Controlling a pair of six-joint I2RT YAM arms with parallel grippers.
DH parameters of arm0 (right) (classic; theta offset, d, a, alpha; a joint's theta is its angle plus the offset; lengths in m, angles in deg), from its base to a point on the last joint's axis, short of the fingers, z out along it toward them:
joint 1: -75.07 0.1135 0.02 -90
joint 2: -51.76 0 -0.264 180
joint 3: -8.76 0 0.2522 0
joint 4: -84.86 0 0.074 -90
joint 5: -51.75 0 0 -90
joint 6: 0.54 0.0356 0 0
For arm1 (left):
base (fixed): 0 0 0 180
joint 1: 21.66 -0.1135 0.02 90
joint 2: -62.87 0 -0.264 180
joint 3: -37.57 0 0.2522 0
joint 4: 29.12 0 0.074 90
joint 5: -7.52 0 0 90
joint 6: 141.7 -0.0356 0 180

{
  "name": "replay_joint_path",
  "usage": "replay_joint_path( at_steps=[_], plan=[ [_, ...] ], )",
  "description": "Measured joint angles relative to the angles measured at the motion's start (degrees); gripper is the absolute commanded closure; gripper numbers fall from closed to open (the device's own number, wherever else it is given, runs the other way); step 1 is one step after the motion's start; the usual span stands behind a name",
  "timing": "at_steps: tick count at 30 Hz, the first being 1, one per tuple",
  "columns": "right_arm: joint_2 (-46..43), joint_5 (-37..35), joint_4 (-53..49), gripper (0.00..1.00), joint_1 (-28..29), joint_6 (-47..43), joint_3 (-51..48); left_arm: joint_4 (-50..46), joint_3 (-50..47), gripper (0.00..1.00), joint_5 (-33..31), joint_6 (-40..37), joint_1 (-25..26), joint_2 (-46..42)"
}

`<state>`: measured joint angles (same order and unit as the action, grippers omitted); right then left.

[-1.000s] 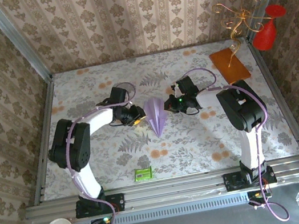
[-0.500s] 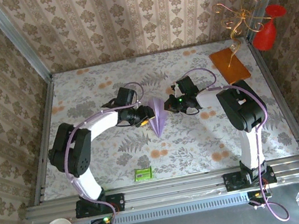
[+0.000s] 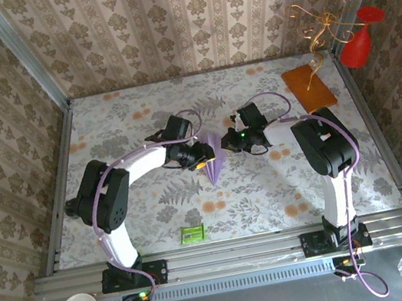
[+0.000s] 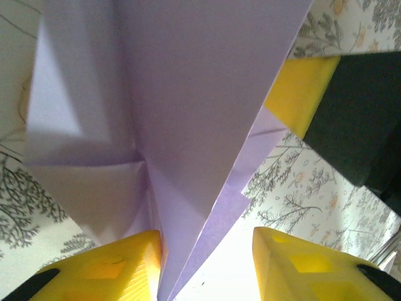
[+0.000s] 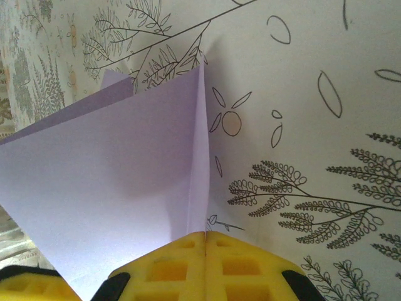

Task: Fold a paper plane with a square sheet of paper (pick it up from the middle)
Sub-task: Move the paper plane to the top-center of the table.

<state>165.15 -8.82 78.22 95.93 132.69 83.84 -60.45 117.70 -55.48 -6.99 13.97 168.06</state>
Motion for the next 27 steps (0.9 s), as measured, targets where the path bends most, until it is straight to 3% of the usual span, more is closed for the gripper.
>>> replay_joint_path(
  at_steps=[18, 27],
  plan=[
    [0.0, 0.0, -0.02, 0.94, 0.0, 0.0, 0.0, -13.35, 10.01, 0.45, -13.86, -6.67, 8.33, 5.75],
    [0.0, 0.0, -0.02, 0.95, 0.0, 0.0, 0.0, -17.07, 13.38, 0.49, -17.42, -8.37, 10.01, 9.11]
  ],
)
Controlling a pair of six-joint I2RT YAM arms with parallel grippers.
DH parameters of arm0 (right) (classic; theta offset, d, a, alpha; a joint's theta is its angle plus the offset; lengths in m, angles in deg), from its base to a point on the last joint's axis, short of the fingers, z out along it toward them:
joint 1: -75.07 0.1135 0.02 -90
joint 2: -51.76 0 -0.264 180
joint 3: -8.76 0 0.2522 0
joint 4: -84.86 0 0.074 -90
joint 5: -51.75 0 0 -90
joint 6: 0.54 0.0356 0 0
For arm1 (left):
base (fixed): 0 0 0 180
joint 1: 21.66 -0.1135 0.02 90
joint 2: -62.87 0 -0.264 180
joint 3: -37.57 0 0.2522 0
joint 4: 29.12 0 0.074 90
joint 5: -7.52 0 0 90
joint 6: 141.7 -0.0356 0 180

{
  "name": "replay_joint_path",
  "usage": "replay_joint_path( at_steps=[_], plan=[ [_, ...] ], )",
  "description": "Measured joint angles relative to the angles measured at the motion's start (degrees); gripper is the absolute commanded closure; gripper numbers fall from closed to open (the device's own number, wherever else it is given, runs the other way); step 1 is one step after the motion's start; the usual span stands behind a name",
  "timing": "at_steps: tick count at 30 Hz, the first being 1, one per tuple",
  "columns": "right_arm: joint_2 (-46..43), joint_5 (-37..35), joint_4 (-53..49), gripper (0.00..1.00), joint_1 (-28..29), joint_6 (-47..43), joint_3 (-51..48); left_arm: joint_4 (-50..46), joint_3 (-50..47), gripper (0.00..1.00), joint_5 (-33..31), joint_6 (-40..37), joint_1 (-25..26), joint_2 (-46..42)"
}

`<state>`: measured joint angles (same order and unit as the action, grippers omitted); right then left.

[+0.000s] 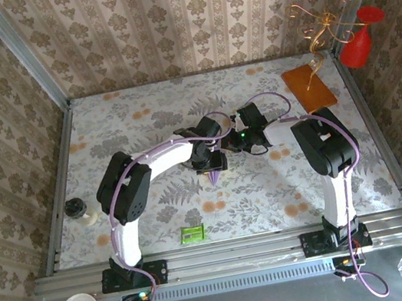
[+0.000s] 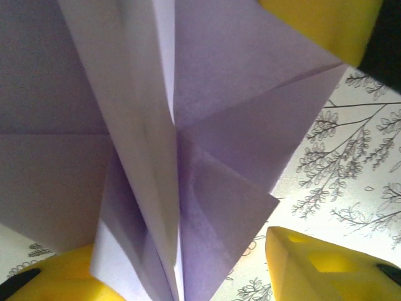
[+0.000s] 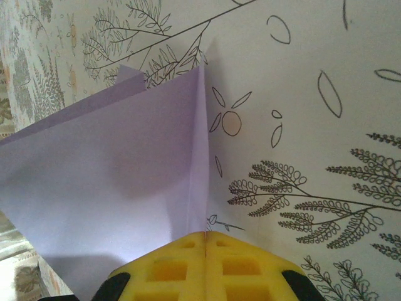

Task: Fold a paper plane with a square sheet of paper (pick it up from the middle)
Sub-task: Move the paper plane to the top-center of the table.

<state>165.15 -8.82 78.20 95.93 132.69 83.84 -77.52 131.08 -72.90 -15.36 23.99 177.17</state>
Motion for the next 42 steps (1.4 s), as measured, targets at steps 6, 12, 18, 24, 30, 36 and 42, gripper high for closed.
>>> replay_joint_path(
  at_steps=[6, 12, 18, 24, 30, 36, 42],
  plan=[
    [0.0, 0.0, 0.0, 0.95, 0.0, 0.0, 0.0, -0.33, 0.31, 0.52, -0.85, -0.22, 0.02, 0.2],
    [0.0, 0.0, 0.0, 0.95, 0.0, 0.0, 0.0, -0.02, 0.31, 0.49, -0.28, -0.26, -0.68, 0.2],
    [0.0, -0.02, 0.0, 0.95, 0.0, 0.0, 0.0, 0.39, 0.28, 0.58, 0.26, -0.48, -1.9, 0.2],
    [0.0, 0.0, 0.0, 0.95, 0.0, 0.0, 0.0, 0.33, 0.28, 0.67, 0.22, -0.72, -2.25, 0.2],
    [0.0, 0.0, 0.0, 0.95, 0.0, 0.0, 0.0, 0.31, 0.28, 0.74, 0.17, -1.22, -2.25, 0.2],
    [0.0, 0.0, 0.0, 0.94, 0.0, 0.0, 0.0, 0.28, 0.28, 0.77, 0.17, -1.29, -2.23, 0.46],
    [0.0, 0.0, 0.0, 0.94, 0.0, 0.02, 0.0, -0.15, 0.79, 0.8, -0.57, -1.51, -2.25, 1.27]
  ],
)
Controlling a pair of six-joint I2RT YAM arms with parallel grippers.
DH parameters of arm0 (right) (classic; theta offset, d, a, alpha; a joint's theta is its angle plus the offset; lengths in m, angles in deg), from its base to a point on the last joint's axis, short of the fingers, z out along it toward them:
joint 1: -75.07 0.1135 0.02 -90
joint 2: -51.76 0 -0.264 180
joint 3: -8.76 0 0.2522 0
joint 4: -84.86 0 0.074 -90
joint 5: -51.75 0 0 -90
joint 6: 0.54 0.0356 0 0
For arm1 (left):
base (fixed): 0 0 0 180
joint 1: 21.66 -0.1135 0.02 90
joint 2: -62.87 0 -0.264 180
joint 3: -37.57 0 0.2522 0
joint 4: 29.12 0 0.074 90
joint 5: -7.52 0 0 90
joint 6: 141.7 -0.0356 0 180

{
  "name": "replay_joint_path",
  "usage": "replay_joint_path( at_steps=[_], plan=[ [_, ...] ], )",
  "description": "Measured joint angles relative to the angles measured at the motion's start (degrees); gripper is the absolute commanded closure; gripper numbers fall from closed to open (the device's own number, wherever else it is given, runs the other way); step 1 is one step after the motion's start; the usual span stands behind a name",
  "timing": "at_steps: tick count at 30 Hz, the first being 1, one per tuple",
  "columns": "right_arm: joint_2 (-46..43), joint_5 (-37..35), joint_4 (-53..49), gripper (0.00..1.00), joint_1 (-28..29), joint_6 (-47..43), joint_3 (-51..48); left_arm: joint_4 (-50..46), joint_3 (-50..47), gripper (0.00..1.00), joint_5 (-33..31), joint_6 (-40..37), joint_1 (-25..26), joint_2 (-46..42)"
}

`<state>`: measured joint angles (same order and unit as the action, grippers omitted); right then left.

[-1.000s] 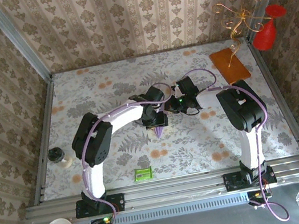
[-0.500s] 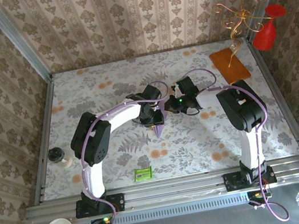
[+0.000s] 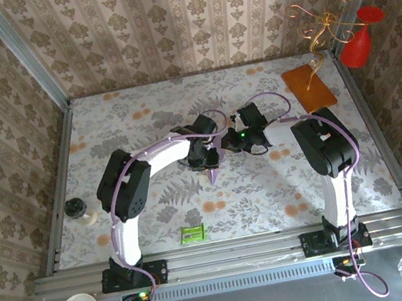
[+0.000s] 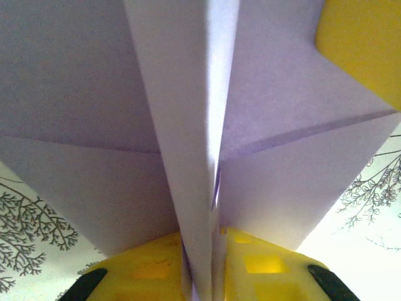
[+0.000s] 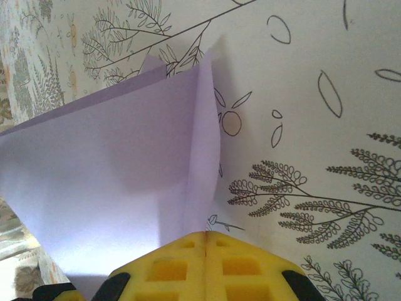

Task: Fold a paper plane with a square sheet of paper (pick it up from the middle)
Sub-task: Move the paper plane to the top-center of the table.

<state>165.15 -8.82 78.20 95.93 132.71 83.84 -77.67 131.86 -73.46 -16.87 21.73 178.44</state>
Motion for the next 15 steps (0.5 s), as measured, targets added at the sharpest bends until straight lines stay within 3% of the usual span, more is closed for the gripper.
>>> replay_joint_path(
  at_steps=[15],
  plan=[
    [0.0, 0.02, -0.02, 0.93, 0.0, -0.02, 0.0, -0.94, 2.51, 0.84, -0.74, -0.15, 0.0, 1.07]
  ],
)
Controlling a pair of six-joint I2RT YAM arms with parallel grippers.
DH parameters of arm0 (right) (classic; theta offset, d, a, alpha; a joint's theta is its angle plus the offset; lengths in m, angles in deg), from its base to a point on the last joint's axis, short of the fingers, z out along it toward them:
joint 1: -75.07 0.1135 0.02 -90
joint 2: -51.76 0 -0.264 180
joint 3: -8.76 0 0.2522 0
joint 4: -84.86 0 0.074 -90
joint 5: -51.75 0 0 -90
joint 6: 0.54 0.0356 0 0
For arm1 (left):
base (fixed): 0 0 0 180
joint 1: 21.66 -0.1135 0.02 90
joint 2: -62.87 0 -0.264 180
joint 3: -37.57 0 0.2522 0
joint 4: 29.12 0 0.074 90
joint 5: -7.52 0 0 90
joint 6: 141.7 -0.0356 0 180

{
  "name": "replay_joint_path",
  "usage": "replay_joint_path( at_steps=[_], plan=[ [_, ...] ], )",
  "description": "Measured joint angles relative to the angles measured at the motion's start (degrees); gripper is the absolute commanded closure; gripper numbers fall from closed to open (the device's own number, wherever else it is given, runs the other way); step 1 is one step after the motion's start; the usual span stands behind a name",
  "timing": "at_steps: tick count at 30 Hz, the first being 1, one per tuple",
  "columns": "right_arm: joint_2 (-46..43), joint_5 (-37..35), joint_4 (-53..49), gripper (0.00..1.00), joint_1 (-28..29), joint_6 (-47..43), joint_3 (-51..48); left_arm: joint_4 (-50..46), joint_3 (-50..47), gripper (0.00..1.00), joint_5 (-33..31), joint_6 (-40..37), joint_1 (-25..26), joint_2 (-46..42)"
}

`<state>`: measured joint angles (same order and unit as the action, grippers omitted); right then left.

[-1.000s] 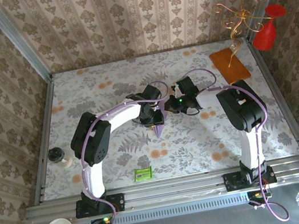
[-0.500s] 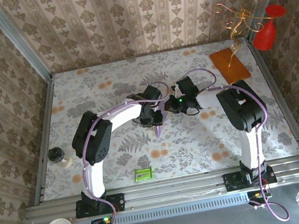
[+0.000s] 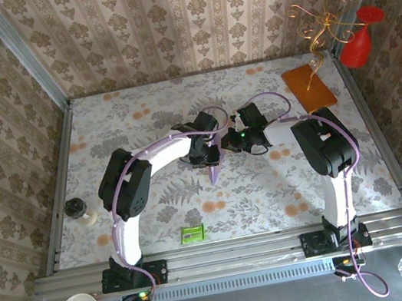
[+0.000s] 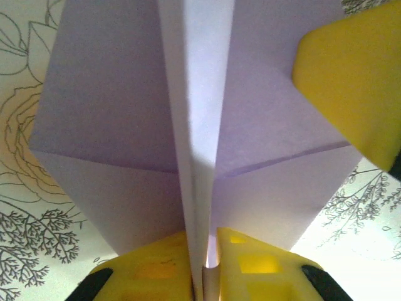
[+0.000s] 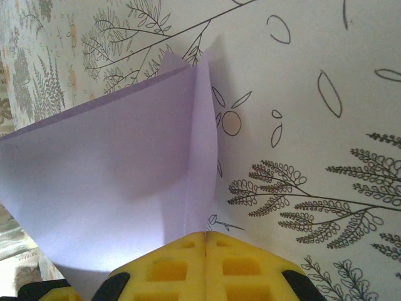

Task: Fold a paper plane with a square sheet of paper (pick it up from the middle)
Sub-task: Move the paper plane to the top-center of the table.

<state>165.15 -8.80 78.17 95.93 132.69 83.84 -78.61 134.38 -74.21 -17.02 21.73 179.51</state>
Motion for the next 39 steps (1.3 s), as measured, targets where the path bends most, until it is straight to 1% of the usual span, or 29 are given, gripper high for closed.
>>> replay_joint_path(
  at_steps=[3, 5, 6, 10, 12, 14, 18, 22, 27, 33, 36, 39],
  plan=[
    [0.0, 0.0, 0.0, 0.91, 0.0, 0.0, 0.02, -0.2, 0.02, 0.87, -0.22, -0.02, 0.0, 0.2],
    [0.0, 0.0, -0.04, 0.87, 0.0, 0.09, 0.02, -0.39, 0.33, 0.9, -0.24, -0.07, 0.0, 0.44],
    [0.0, 0.0, -0.07, 0.83, 0.0, 0.04, 0.02, -0.5, 0.55, 0.92, -0.26, -0.24, 0.0, 0.55],
    [-0.22, -0.04, -1.22, 0.56, -0.17, 0.24, 0.02, -0.9, 0.74, 0.93, -0.7, -0.83, -0.31, 0.61],
    [-1.44, -0.07, -1.42, 0.45, -0.35, 0.35, -0.09, -1.18, 0.74, 0.93, -0.85, -1.38, -0.87, 0.57],
    [-3.96, -0.85, -2.23, 0.38, -0.98, 0.02, -1.01, -1.55, 0.74, 0.93, -1.25, -2.08, -1.92, 0.35],
    [-10.75, -3.78, -3.61, 0.29, -2.6, -1.49, -3.02, -2.56, 0.9, 0.93, -2.8, -4.15, -6.01, -0.81],
    [-16.39, -7.37, -4.28, 0.27, -3.56, -3.41, -5.2, -4.26, 3.56, 0.93, -5.18, -6.69, -11.34, -1.18],
    [-18.14, -9.92, -5.84, 0.26, -3.91, -4.72, -6.69, -5.7, 11.21, 0.92, -7.67, -10.08, -16.13, 0.35],
    [-18.14, -10.88, -7.19, 0.26, -4.13, -5.16, -7.58, -6.82, 19.85, 0.91, -9.18, -14.34, -17.18, 8.15],
    [-18.14, -10.88, -7.37, 0.26, -4.13, -5.16, -7.58, -8.11, 21.42, 0.9, -9.64, -15.72, -17.14, 11.78],
    [-18.14, -10.88, -7.39, 0.26, -4.13, -5.16, -7.58, -9.05, 21.64, 0.87, -9.7, -16.33, -17.14, 13.51]
  ],
)
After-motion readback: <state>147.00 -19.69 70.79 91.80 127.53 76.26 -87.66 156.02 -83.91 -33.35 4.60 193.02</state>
